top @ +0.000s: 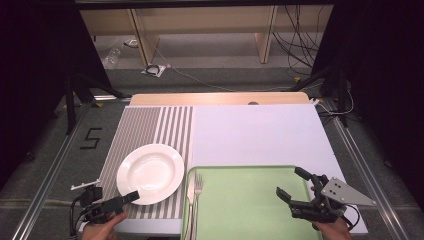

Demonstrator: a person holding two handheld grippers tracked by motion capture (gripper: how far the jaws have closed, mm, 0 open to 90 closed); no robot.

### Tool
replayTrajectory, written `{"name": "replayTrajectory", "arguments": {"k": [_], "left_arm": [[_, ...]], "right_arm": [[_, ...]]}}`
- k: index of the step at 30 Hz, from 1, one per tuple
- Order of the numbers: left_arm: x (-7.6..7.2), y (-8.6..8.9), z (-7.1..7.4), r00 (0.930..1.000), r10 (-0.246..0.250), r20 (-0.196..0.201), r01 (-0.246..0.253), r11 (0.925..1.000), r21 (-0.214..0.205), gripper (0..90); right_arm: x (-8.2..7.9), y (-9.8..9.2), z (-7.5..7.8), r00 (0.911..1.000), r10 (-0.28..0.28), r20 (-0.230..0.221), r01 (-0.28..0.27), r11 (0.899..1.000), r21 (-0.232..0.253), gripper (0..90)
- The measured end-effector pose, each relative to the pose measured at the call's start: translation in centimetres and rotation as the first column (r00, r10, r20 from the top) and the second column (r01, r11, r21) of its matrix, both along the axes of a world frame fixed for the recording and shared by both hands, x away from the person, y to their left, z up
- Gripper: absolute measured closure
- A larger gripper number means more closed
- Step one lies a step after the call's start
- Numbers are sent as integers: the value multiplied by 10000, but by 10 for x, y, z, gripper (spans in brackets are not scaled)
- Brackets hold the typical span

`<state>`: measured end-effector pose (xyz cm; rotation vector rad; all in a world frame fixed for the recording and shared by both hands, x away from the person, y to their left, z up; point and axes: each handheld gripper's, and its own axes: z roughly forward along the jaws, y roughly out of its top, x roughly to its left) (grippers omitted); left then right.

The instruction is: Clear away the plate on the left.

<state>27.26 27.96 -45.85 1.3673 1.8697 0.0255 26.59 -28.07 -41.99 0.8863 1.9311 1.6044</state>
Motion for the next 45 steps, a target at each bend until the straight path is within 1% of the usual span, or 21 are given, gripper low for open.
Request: {"name": "replayTrajectory", "arguments": {"k": [2, 3, 5, 6, 8, 11, 14, 16, 21, 22, 23, 25, 26, 28, 30, 35, 36, 37, 40, 43, 45], "left_arm": [[0, 1, -2, 9999, 38, -98, -40, 9999, -166, 191], [0, 0, -3, 9997, 185, -175, -191, 9992, -353, 191], [1, 1, -6, 9992, 271, -298, -288, 9978, -598, 191], [1, 2, -8, 9987, 358, -372, -388, 9957, -836, 191], [1, 3, -9, 9980, 465, -431, -509, 9929, -1071, 194], [2, 2, -13, 9958, 724, -553, -802, 9846, -1554, 195], [2, 1, -16, 9910, 1139, -699, -1261, 9704, -2059, 197], [2, 1, -19, 9883, 1292, -816, -1452, 9603, -2381, 202], [2, -1, -23, 9802, 1708, -999, -1932, 9353, -2966, 213], [3, -1, -25, 9785, 1767, -1060, -2013, 9296, -3087, 217], [3, -2, -26, 9767, 1854, -1083, -2111, 9208, -3281, 221], [4, -3, -29, 9735, 1951, -1192, -2249, 9109, -3459, 226], [4, -3, -29, 9727, 1984, -1201, -2286, 9074, -3527, 228], [4, -4, -29, 9713, 2068, -1178, -2355, 9065, -3506, 234], [4, -5, -29, 9694, 2169, -1149, -2440, 9016, -3572, 249], [6, -7, -34, 9601, 2415, -1407, -2777, 8809, -3833, 288], [6, -7, -35, 9566, 2499, -1497, -2892, 8762, -3856, 304], [6, -8, -36, 9541, 2583, -1516, -2977, 8737, -3848, 320], [7, -8, -38, 9498, 2684, -1608, -3111, 8653, -3930, 368], [8, -9, -40, 9426, 2863, -1717, -3325, 8497, -4092, 416], [9, -10, -43, 9360, 3005, -1833, -3509, 8367, -4205, 439]], "right_arm": [[0, 0, 0, 10000, 1, -4, -1, 10000, -17, 145], [0, 0, 0, 10000, 5, -2, -5, 10000, -16, 145], [0, 0, 0, 10000, 9, -6, -9, 10000, -6, 146], [0, 0, 0, 10000, 10, -6, -10, 10000, -4, 146], [0, 0, 0, 10000, 14, -11, -14, 10000, 6, 147], [0, 1, 0, 10000, 7, -31, -7, 10000, 18, 146], [0, 1, 0, 10000, 2, -25, -2, 10000, 14, 147], [0, 0, 0, 10000, -13, -41, 13, 10000, 0, 147], [1, 1, -1, 10000, -6, -61, 7, 10000, 11, 146], [1, 0, -1, 10000, -9, -53, 9, 10000, 9, 147], [1, 1, -1, 10000, -14, -69, 14, 10000, 13, 147], [1, 1, -1, 10000, -23, -76, 23, 10000, 1, 147], [1, 1, -1, 10000, -23, -79, 23, 10000, 6, 146], [1, 1, -1, 10000, -17, -84, 17, 10000, 4, 146], [1, 1, -1, 9999, -16, -116, 16, 10000, -6, 146], [1, 1, -1, 9999, 9, -101, -9, 10000, 17, 147], [1, 1, -1, 9999, 11, -105, -11, 10000, 18, 147], [1, 1, -2, 9999, 15, -102, -15, 10000, 16, 146], [1, 1, -1, 9999, 9, -110, -9, 10000, 0, 146], [1, 1, -2, 9999, 18, -101, -18, 10000, 17, 146], [1, 1, -1, 9999, 19, -110, -19, 10000, -15, 147]]}}
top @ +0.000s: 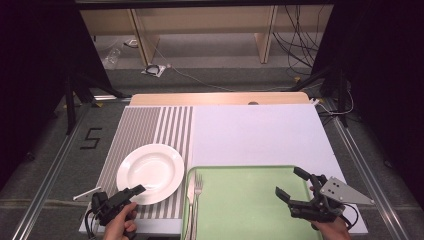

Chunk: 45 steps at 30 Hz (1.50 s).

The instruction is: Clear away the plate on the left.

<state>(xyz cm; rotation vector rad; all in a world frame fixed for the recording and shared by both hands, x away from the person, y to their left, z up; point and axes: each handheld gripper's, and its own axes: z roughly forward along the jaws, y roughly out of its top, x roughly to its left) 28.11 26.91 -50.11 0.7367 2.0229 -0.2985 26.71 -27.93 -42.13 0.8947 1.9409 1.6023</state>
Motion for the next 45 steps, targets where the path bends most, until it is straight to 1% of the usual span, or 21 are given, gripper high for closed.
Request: {"name": "replayTrajectory", "arguments": {"k": [4, 8, 13, 15, 25, 26, 28, 32, 37, 38, 39, 40, 44, 45], "left_arm": [[1, -1, -3, 9997, 221, -100, -222, 9996, -194, 492], [2, -2, -4, 9992, 395, -88, -397, 9988, -276, 538], [4, -4, -7, 9979, 608, -241, -617, 9972, -417, 608], [4, -3, -7, 9973, 687, -257, -697, 9967, -406, 644], [5, -2, -13, 9958, 785, -472, -807, 9956, -481, 764], [5, -3, -13, 9952, 854, -470, -880, 9946, -548, 771], [4, -2, -13, 9953, 844, -477, -872, 9944, -592, 775], [3, -1, -16, 9941, 981, -466, -1021, 9904, -927, 784], [1, 1, -19, 9909, 1292, -376, -1335, 9795, -1507, 793], [1, 2, -18, 9909, 1302, -328, -1337, 9798, -1488, 795], [1, 3, -17, 9922, 1212, -301, -1242, 9827, -1373, 794], [1, 3, -16, 9925, 1184, -286, -1213, 9831, -1374, 792], [2, 2, -17, 9932, 1133, -275, -1162, 9809, -1562, 788], [2, 3, -16, 9931, 1151, -216, -1171, 9804, -1583, 786]], "right_arm": [[0, 0, 0, 10000, 12, 20, -12, 10000, -13, 146], [0, 0, 0, 10000, 11, 13, -11, 10000, -6, 147], [0, 0, 0, 10000, 17, 19, -17, 10000, -1, 146], [0, 0, 0, 10000, 19, 25, -19, 10000, 2, 147], [0, 0, 0, 10000, 24, 15, -24, 10000, 2, 147], [0, 0, 0, 10000, 22, 18, -22, 10000, 1, 147], [0, 0, 0, 10000, 22, 27, -22, 10000, 5, 147], [0, 0, 0, 10000, 23, 25, -23, 10000, -3, 147], [0, 0, 0, 10000, 41, 38, -42, 10000, 14, 147], [0, 0, 0, 10000, 43, 30, -43, 10000, 14, 147], [0, 0, 0, 10000, 46, 27, -46, 10000, 16, 147], [0, 0, 0, 10000, 48, 35, -48, 10000, 19, 147], [0, 0, 0, 10000, 46, 62, -46, 10000, 58, 147], [0, 0, 0, 10000, 45, 63, -46, 10000, 48, 147]]}}
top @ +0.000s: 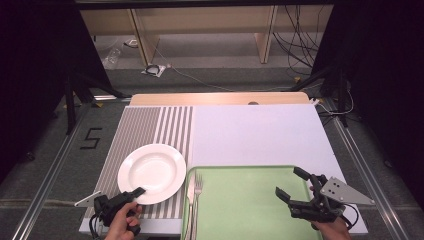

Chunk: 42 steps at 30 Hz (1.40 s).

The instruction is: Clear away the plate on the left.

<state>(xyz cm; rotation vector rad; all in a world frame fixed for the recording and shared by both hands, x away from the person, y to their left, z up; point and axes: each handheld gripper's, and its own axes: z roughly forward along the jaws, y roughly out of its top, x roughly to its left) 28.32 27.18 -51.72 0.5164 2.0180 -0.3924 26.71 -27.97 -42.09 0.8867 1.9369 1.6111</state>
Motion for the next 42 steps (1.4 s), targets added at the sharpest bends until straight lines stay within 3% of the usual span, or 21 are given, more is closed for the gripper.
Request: {"name": "replayTrajectory", "arguments": {"k": [14, 33, 42], "left_arm": [[0, 3, 10, 9970, 105, 772, -71, 9990, -442, 790], [2, -15, 17, 9892, -900, 1159, 985, 9927, -696, 788], [2, -27, 19, 9803, -1474, 1318, 1597, 9832, -880, 787]], "right_arm": [[0, 0, 0, 10000, -14, -40, 14, 10000, -5, 147], [0, 0, 0, 10000, -6, -16, 6, 10000, 26, 147], [0, -1, 0, 10000, -14, -20, 14, 10000, -11, 147]]}}
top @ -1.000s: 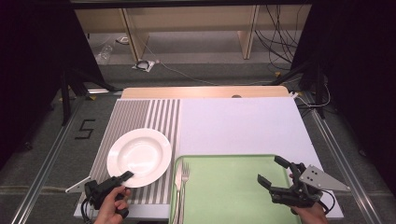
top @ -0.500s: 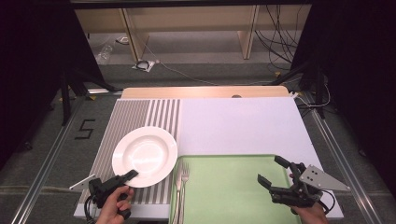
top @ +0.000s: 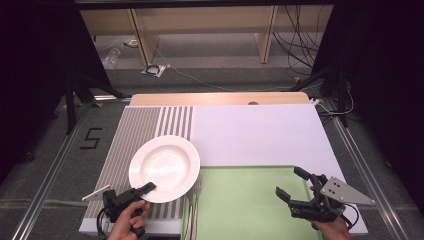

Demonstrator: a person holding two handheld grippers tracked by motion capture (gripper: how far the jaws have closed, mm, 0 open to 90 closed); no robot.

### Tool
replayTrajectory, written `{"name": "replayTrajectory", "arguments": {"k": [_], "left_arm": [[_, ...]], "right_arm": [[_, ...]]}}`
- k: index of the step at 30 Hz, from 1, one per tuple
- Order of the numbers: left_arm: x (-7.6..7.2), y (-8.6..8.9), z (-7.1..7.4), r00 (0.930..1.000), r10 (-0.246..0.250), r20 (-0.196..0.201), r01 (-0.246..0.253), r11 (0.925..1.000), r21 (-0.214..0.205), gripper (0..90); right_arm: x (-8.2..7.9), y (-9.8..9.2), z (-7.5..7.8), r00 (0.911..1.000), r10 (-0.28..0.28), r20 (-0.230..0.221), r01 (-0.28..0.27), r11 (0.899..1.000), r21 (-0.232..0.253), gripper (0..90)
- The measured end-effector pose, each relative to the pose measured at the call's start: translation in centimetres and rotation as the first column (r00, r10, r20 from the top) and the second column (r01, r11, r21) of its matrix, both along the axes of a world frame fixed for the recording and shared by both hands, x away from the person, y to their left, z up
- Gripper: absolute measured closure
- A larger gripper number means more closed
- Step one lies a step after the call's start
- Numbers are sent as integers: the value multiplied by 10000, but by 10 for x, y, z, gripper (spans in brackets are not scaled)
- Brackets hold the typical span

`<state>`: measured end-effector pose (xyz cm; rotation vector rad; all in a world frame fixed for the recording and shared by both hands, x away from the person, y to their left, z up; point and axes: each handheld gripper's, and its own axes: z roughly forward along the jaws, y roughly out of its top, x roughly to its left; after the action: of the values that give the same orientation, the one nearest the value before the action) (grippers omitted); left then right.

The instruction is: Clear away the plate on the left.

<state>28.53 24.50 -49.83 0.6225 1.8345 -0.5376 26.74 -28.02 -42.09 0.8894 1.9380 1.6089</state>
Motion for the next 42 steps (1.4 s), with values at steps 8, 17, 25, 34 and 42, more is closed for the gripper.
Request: {"name": "replayTrajectory", "arguments": {"k": [8, 17, 25, 34, 42], "left_arm": [[0, -16, 1, 9976, -691, 101, 691, 9976, 19, 786], [-2, -39, 2, 9901, -1397, 121, 1397, 9902, 9, 786], [-4, -58, 0, 9760, -2175, 141, 2174, 9760, 103, 786], [-5, -78, -2, 9561, -2925, 173, 2919, 9560, 273, 785], [-6, -97, -5, 9322, -3618, 95, 3610, 9314, 457, 784]], "right_arm": [[0, 0, 0, 10000, 4, 21, -4, 10000, 22, 147], [0, 0, 0, 10000, 8, 17, -8, 10000, 5, 147], [0, 0, 0, 10000, 1, 12, -1, 10000, 0, 147], [0, 0, 0, 10000, 7, 14, -7, 10000, 27, 147], [0, 0, 0, 10000, 0, 8, 0, 10000, 33, 147]]}}
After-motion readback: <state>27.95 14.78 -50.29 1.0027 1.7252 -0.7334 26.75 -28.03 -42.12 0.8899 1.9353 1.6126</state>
